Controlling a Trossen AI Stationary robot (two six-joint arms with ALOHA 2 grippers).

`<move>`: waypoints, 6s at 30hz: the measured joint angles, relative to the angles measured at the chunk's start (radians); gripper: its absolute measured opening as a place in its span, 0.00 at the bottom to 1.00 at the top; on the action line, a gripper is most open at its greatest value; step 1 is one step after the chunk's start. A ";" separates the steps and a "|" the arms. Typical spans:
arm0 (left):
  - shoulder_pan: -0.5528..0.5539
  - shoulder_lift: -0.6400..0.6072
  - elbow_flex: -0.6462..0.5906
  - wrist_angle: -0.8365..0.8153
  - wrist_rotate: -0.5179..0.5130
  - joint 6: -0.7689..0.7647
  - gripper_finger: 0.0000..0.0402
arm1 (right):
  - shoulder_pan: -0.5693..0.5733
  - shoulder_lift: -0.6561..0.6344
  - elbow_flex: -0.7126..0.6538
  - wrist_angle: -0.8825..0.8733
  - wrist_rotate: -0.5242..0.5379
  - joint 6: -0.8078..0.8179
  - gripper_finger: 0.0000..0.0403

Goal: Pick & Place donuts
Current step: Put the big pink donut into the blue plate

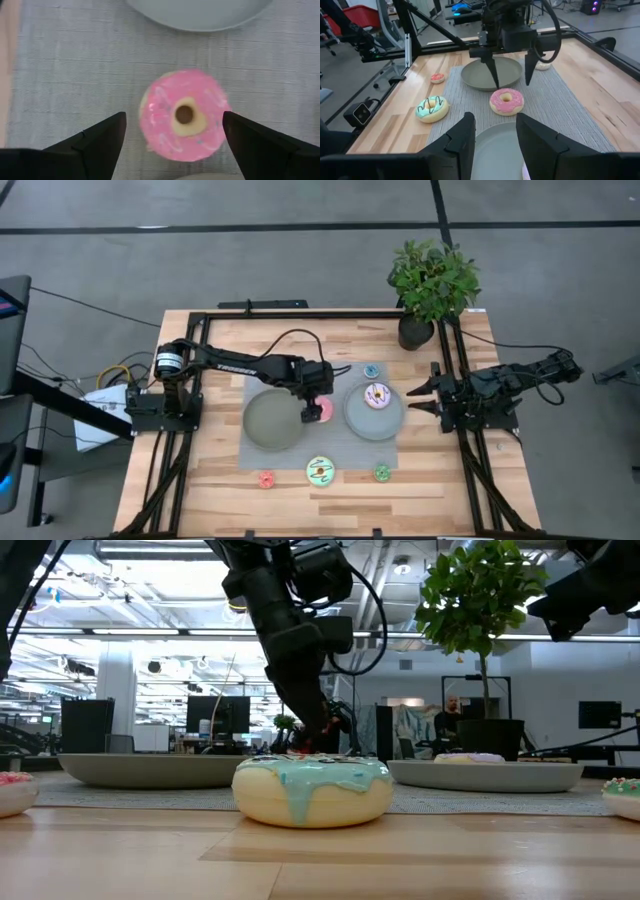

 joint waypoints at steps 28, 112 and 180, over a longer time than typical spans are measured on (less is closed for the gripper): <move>0.003 0.026 -0.002 0.040 -0.067 -0.005 0.96 | 0.000 0.000 0.000 0.000 0.000 0.000 0.33; 0.009 0.125 0.118 -0.089 -0.145 -0.026 0.34 | 0.000 0.000 0.000 -0.002 0.000 0.000 0.33; -0.334 0.066 0.202 -0.223 -0.925 0.188 0.33 | -0.055 0.700 -0.090 0.773 0.001 0.296 0.53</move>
